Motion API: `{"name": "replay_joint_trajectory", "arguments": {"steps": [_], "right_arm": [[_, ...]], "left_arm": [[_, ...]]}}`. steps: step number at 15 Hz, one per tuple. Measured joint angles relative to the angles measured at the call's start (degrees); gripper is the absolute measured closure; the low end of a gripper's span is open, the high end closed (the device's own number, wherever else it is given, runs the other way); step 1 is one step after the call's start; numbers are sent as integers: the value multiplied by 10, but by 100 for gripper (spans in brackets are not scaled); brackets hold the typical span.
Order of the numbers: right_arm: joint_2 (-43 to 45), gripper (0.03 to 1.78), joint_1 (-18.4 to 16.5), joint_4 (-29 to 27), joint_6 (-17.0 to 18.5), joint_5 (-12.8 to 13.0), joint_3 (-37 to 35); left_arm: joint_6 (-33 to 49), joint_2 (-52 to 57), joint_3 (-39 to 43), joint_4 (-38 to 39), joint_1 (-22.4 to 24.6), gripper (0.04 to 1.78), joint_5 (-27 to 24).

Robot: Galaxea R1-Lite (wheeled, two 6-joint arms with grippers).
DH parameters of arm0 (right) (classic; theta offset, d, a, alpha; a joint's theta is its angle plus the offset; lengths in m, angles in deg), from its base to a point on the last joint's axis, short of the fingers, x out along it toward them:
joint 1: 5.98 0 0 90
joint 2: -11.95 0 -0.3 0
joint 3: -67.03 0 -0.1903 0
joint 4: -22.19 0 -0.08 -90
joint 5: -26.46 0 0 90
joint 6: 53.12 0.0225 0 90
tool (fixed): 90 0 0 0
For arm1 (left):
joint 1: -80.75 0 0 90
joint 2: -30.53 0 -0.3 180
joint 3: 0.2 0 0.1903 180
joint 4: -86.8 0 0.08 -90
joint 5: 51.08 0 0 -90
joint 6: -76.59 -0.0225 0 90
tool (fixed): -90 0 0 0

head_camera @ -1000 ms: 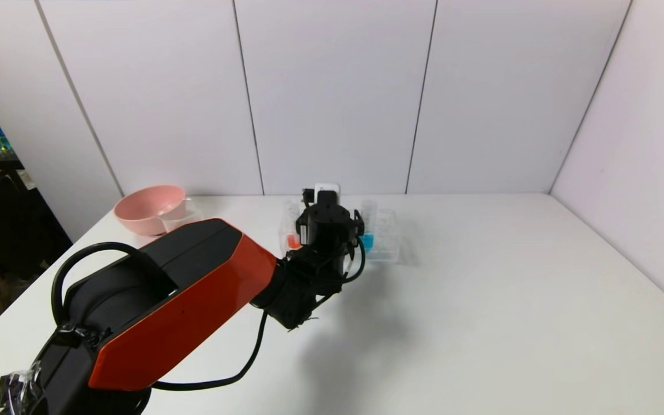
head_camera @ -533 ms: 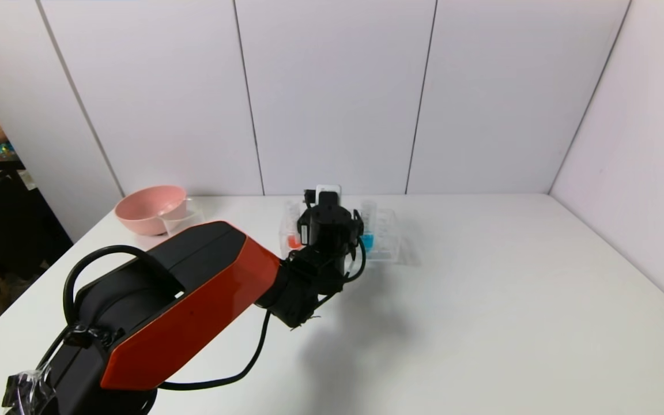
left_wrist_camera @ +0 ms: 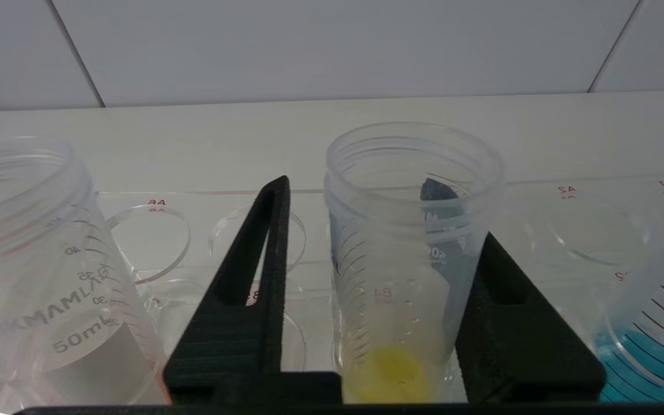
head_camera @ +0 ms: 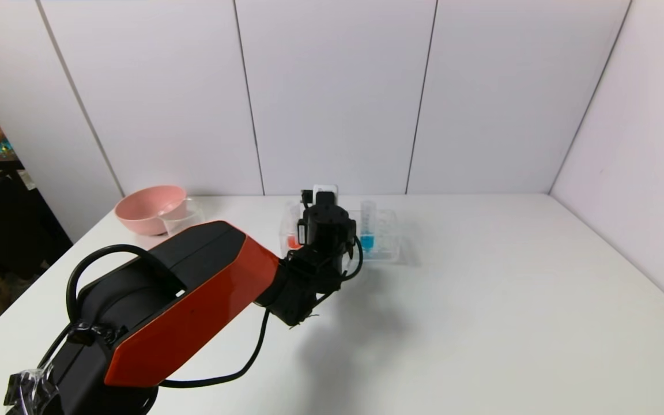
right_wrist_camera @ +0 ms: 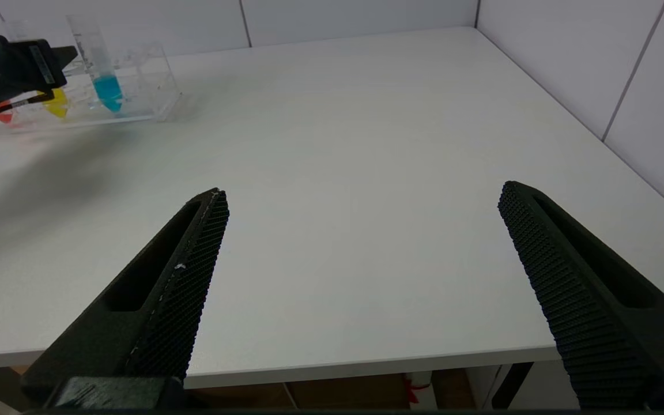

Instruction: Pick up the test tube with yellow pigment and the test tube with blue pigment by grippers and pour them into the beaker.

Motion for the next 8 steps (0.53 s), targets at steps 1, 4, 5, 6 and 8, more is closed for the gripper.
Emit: {"name": "replay_joint_trajectory", "arguments": {"steps": [1,4,5,6,8], "right_arm": [[0,10,0,0,0,0,0],[0,10,0,0,0,0,0],[0,10,0,0,0,0,0],[0,10,0,0,0,0,0],[0,10,0,0,0,0,0]], "left_arm": [[0,0,0,0,-1,122,-1],[0,0,0,-1,-1,128,-1],[0,0,0,-2,-2,128,-1],[0,0,0,-2,-3,128,0],[0,0,0,-2,-3,128,-1]]}}
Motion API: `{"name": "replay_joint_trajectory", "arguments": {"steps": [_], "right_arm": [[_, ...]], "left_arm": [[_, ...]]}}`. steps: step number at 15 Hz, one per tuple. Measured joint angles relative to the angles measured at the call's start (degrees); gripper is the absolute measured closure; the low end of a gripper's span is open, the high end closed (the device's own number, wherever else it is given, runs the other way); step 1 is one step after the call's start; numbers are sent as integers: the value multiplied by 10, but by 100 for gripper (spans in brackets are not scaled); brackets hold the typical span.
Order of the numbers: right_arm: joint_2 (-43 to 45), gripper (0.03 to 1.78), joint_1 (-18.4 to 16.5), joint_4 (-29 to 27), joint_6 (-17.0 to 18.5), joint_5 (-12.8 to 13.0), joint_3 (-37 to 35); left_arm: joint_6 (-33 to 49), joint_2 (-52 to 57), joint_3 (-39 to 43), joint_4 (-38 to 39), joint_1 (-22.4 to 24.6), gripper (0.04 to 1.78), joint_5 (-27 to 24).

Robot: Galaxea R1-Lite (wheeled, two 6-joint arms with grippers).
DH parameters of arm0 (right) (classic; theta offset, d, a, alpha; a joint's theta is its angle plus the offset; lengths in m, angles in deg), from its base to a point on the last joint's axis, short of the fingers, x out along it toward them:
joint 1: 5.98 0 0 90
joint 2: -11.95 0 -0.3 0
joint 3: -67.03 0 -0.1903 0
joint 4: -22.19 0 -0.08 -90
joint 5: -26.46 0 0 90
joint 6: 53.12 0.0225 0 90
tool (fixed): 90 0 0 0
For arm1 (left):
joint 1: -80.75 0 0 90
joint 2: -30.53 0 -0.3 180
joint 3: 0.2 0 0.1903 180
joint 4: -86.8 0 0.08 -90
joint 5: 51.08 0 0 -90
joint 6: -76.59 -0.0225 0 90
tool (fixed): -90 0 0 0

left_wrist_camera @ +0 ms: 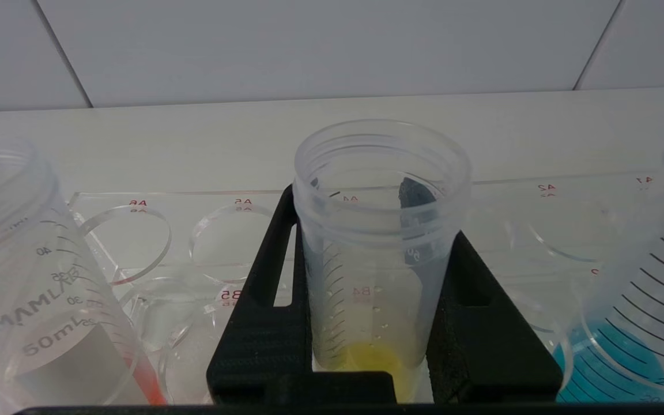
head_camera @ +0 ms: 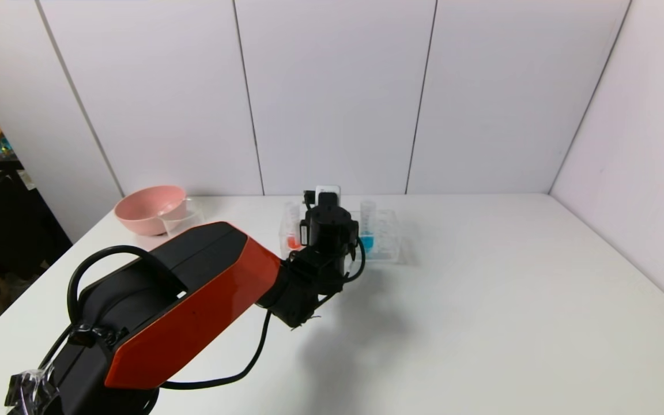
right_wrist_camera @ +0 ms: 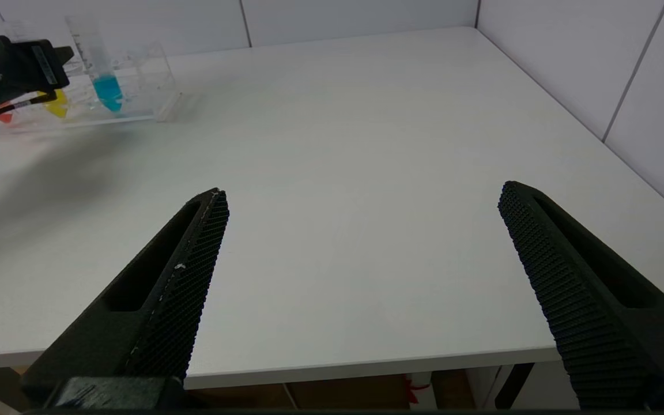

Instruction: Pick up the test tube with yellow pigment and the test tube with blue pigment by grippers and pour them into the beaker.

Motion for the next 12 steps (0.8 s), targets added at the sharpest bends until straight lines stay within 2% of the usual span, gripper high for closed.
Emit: {"name": "replay_joint_trajectory", "arguments": {"steps": [12], "right_arm": [[0,10,0,0,0,0,0]], "left_arm": [[-5,43,12,-26,-5,128,3]]}}
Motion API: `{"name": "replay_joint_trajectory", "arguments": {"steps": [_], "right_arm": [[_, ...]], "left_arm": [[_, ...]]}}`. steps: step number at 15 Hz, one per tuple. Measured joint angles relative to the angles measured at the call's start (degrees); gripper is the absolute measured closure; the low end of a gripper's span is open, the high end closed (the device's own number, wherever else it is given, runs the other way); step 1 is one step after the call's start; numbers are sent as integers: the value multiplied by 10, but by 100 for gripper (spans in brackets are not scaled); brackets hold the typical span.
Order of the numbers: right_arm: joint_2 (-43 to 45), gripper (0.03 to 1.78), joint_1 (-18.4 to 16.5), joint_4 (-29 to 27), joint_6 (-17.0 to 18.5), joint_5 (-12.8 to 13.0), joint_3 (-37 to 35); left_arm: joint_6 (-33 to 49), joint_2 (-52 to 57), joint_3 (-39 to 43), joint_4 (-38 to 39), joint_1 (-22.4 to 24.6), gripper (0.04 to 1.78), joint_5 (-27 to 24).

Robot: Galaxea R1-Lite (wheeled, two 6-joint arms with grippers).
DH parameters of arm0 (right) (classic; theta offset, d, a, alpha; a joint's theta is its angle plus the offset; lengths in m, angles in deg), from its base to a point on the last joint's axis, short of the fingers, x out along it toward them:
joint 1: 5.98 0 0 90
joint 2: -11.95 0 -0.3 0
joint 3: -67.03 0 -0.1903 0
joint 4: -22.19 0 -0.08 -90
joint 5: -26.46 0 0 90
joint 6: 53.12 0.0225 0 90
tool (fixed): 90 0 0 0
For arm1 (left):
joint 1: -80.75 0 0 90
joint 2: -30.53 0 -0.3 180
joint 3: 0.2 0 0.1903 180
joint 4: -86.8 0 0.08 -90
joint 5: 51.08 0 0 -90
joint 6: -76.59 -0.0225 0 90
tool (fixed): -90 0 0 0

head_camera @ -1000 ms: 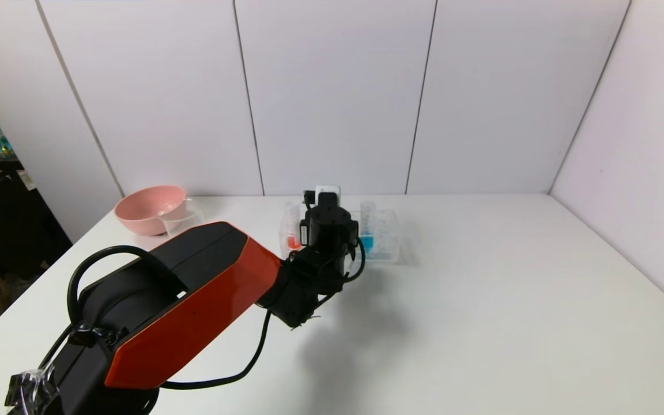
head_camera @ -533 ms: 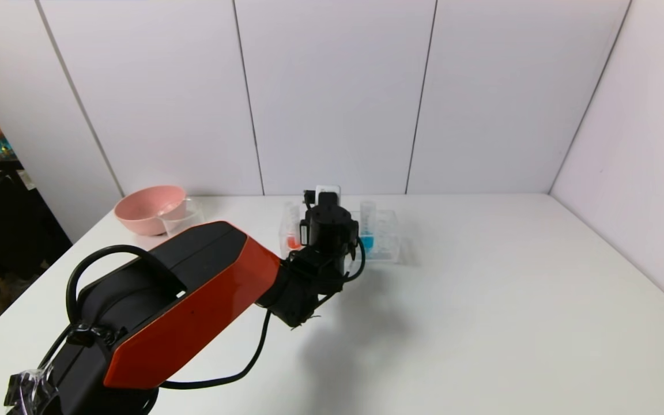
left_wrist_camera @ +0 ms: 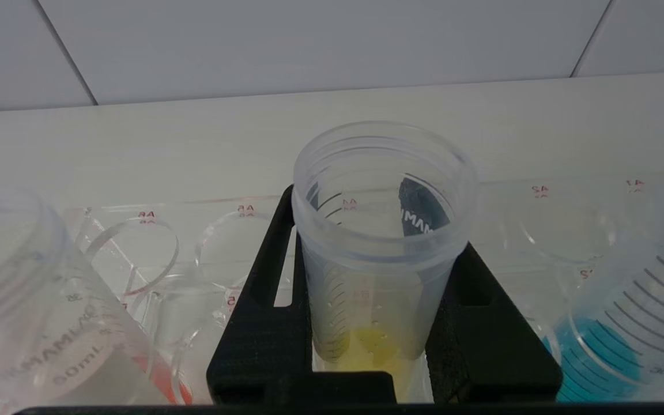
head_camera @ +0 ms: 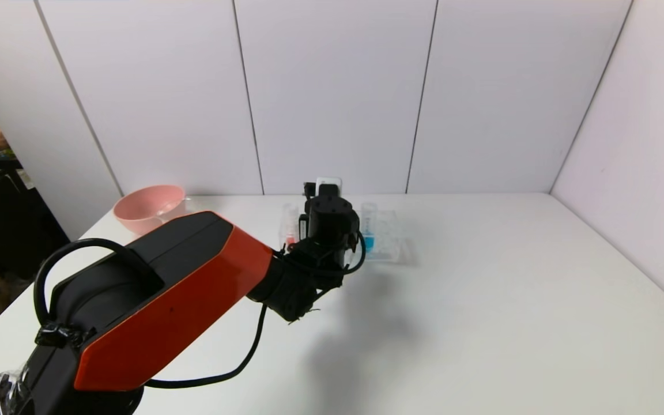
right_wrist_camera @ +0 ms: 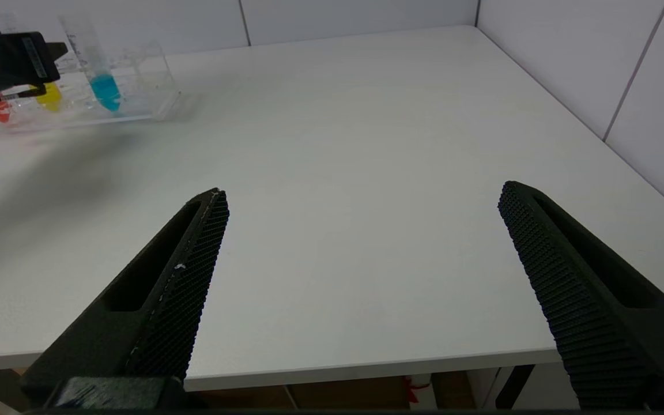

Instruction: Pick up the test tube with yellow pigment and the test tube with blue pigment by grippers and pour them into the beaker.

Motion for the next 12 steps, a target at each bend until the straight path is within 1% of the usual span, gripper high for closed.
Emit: {"name": "replay_joint_trajectory", "arguments": {"steps": [7,12], "right_arm": [[0,10,0,0,0,0,0],[0,10,0,0,0,0,0]], "left_arm": [[-7,53,24,-2,-15,128,7],[-10,88,21,-31,-21,128,7]]}}
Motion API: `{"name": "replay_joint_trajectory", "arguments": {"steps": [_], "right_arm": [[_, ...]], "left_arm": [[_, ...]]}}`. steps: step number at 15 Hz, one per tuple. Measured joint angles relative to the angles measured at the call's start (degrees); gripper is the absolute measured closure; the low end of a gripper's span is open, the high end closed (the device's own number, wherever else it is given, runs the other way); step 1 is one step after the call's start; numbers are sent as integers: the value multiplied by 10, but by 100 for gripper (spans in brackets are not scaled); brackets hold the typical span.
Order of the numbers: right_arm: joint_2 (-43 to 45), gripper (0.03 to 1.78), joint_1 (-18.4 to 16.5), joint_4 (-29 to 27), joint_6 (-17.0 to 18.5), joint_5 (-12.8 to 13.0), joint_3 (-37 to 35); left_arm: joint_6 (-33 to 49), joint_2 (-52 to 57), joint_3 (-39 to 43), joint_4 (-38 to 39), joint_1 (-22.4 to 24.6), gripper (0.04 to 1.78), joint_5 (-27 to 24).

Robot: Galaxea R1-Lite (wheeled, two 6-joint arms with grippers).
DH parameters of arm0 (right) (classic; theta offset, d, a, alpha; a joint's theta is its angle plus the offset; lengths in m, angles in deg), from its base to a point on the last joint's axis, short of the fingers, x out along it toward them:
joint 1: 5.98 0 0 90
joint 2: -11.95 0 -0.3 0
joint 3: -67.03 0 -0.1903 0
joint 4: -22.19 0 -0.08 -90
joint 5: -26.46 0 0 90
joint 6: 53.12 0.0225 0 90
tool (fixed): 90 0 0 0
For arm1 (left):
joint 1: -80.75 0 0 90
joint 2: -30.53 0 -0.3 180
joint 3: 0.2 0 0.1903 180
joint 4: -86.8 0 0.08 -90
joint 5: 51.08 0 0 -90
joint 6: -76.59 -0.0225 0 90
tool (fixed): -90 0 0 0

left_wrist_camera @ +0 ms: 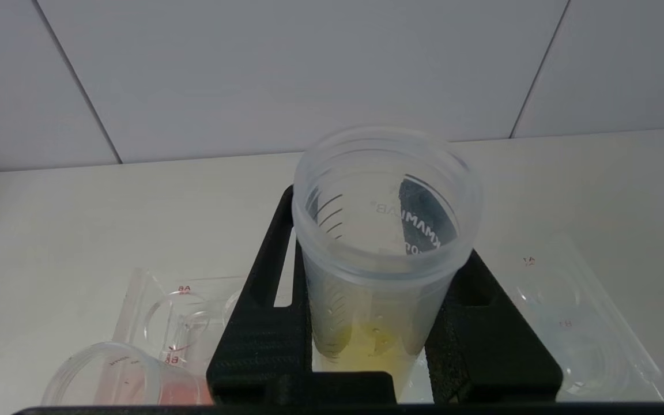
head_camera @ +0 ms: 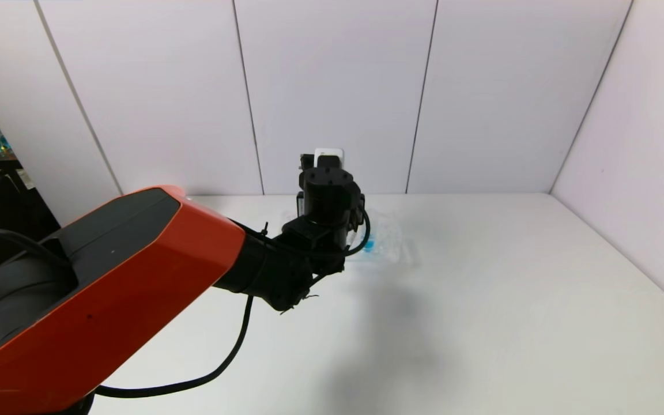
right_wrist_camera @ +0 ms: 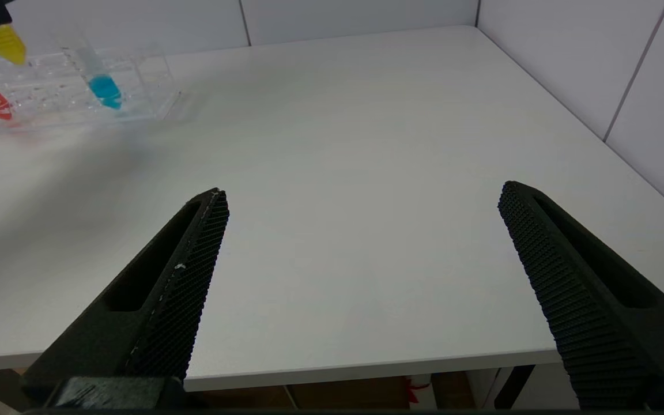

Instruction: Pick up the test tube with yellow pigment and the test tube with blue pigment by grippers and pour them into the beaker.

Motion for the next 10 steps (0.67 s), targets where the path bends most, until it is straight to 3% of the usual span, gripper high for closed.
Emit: {"name": "replay_joint_trajectory", "arguments": {"steps": [10], "right_arm": [[0,10,0,0,0,0,0]], "left_arm": [[-27,84,10,-26,2,128,1]]}}
